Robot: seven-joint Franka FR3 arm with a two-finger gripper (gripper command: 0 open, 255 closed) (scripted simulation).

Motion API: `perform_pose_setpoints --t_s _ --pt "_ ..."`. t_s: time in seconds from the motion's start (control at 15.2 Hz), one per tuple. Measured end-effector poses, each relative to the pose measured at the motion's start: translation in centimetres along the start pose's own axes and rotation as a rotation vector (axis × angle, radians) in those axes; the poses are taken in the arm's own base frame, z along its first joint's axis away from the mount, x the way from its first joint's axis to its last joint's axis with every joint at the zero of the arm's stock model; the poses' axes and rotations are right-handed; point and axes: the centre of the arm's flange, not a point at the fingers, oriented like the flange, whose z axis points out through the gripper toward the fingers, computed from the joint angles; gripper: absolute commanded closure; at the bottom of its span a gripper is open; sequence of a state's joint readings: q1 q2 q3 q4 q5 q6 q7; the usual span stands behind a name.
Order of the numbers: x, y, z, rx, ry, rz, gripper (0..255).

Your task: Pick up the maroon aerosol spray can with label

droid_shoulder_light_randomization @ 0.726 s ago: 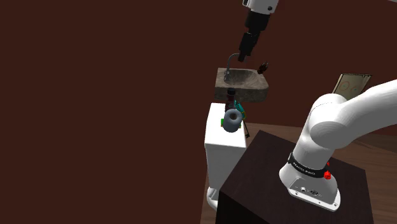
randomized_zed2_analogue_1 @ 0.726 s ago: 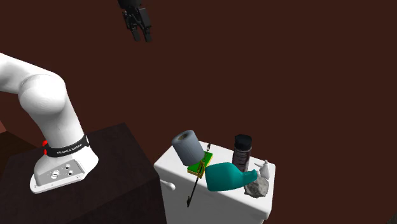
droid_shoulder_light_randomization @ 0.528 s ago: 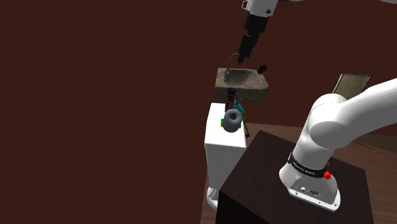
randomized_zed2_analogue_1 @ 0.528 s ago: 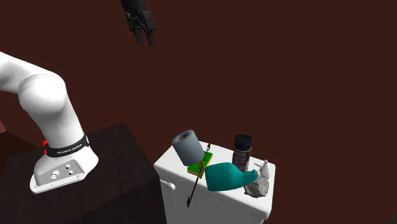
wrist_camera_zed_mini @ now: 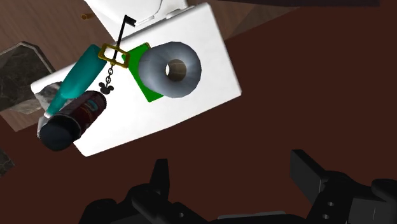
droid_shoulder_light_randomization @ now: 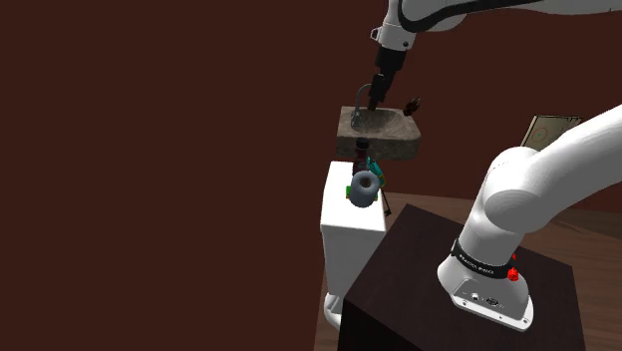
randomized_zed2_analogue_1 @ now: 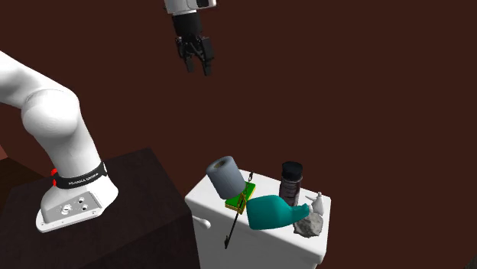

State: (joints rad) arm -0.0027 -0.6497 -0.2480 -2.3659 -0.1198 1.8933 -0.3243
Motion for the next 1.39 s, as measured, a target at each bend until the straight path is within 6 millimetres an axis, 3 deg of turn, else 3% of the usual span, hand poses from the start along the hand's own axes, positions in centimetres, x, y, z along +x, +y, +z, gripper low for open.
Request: perform_pose_setpoints --t_s 1.39 --pt "6.9 20.9 18.1 0.04 -0.083 -0.07 0"
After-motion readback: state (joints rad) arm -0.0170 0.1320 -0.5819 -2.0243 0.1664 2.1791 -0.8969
